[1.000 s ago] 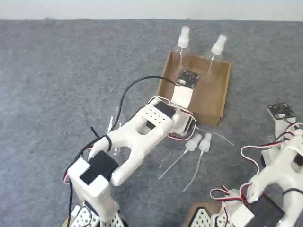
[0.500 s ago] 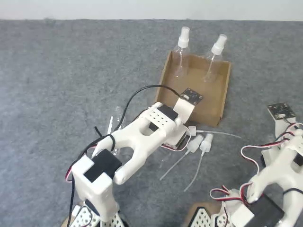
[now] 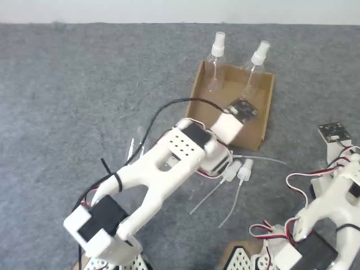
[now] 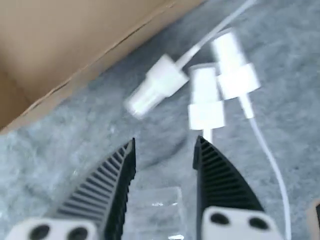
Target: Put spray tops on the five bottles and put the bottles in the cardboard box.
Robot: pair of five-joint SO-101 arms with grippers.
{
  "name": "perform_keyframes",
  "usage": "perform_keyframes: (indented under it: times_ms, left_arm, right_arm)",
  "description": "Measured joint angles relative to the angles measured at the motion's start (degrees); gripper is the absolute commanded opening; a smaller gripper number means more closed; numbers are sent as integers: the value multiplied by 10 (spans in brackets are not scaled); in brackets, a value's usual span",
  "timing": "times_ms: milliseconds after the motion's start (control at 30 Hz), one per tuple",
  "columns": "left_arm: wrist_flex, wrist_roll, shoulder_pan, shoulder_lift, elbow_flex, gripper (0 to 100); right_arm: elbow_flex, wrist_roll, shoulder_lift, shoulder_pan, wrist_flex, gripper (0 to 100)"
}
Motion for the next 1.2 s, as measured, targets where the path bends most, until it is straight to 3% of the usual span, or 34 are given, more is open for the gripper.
perform_keyframes:
  times_ms: [267,567,833,1200]
  left_arm:
    - [-56,-9,56,73,1,174]
    - [-61,-10,57,157,-40,172]
    - [-60,-9,58,164,-45,88]
    - [68,-7,52,35,-45,87]
  right_arm:
    - [0,0,0,0,0,162]
    - [0,1,0,18,0,162]
    - [0,1,7,25,0,162]
    - [0,1,7,25,0,162]
